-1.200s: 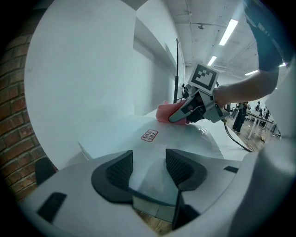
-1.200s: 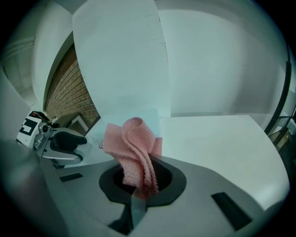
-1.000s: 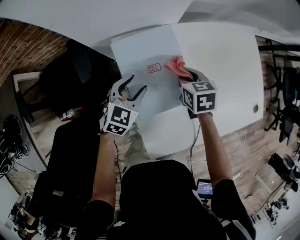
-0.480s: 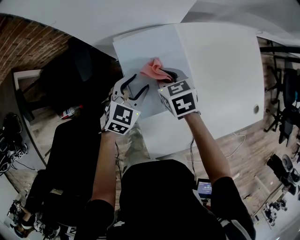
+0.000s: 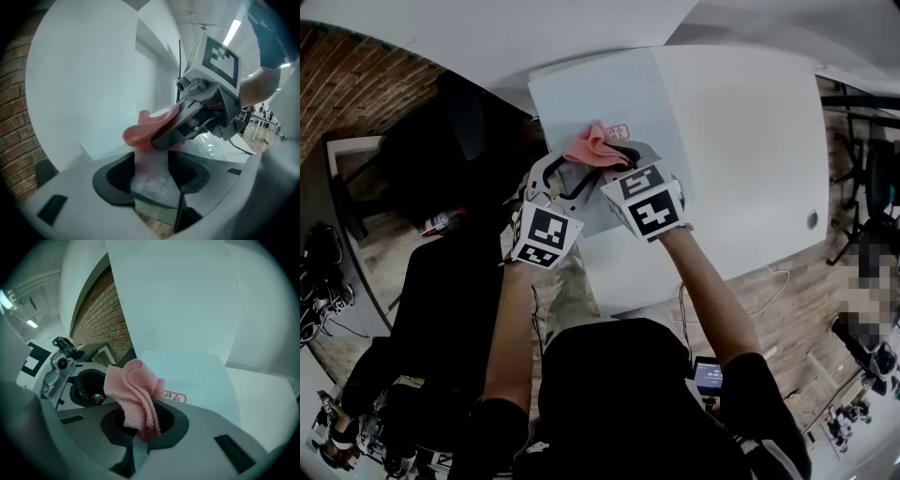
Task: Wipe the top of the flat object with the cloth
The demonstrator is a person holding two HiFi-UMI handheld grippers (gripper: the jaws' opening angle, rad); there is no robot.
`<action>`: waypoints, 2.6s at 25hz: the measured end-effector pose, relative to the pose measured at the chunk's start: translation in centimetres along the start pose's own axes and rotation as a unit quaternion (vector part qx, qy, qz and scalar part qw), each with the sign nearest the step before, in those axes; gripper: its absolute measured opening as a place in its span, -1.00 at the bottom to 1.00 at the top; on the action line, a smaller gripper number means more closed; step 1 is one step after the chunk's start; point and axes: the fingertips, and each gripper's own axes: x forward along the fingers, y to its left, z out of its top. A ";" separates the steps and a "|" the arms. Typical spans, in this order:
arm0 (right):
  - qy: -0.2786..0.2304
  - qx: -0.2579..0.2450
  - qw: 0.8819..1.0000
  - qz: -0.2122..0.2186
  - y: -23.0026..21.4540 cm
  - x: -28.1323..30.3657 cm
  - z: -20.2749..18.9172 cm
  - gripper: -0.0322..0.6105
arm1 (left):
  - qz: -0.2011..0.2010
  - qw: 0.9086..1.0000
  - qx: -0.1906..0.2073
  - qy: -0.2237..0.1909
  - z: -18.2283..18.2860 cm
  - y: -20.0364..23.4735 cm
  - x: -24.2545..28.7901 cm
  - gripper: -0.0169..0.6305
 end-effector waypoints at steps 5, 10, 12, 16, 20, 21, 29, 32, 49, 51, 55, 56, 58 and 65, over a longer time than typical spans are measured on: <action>-0.004 0.012 1.000 -0.007 -0.8 0.0 0.3 -0.76 | -0.002 1.000 -0.001 -0.001 0.0 0.1 -0.1 -0.28; 0.000 0.010 1.000 -0.029 -2.9 -0.6 0.1 -0.76 | -0.001 1.000 -0.001 -0.004 0.1 0.1 -0.2 -0.28; -0.002 0.020 0.999 -0.037 -4.1 -0.7 0.0 -0.76 | -0.002 1.000 -0.001 -0.004 0.1 0.1 0.0 -0.28; -0.006 0.039 0.998 -0.053 -5.9 -1.4 0.0 -0.76 | -0.003 1.000 -0.002 -0.003 0.0 0.1 -0.1 -0.28; -0.007 0.048 0.996 -0.076 -8.3 -2.3 -0.5 -0.76 | -0.005 1.000 -0.001 -0.003 0.0 0.1 -0.1 -0.28; -0.008 0.052 0.995 -0.081 -8.9 -2.6 -0.6 -0.76 | -0.006 1.000 -0.001 -0.003 0.0 0.1 -0.1 -0.28; -0.013 0.076 0.992 -0.103 -11.0 -3.6 -1.5 -0.76 | -0.005 1.000 -0.001 0.001 0.0 -0.1 0.0 -0.28; -0.013 0.076 0.992 -0.104 -10.8 -3.6 -1.4 -0.76 | -0.007 1.000 -0.001 0.001 0.0 -0.1 0.0 -0.28; 0.002 0.026 0.999 -0.022 -2.4 -0.2 -0.3 -0.76 | -0.007 1.000 -0.004 0.000 0.0 0.0 0.0 -0.28; 0.004 0.021 1.000 -0.015 -1.6 0.1 -0.3 -0.76 | -0.007 1.000 -0.004 0.000 -0.1 0.0 0.0 -0.28; 0.004 0.021 1.000 -0.011 -1.2 0.3 -0.1 -0.76 | -0.006 1.000 -0.004 -0.001 0.0 0.1 0.0 -0.28; 0.004 0.022 1.000 -0.010 -1.3 0.3 -0.1 -0.76 | -0.006 1.000 -0.004 -0.001 0.0 0.1 0.0 -0.28; 0.004 0.024 1.000 -0.009 -1.3 0.3 -0.2 -0.76 | -0.007 1.000 -0.004 -0.001 0.0 0.0 0.1 -0.28; 0.001 0.022 1.000 -0.012 -1.3 0.2 -0.2 -0.76 | -0.007 1.000 -0.003 -0.002 0.0 0.0 0.0 -0.28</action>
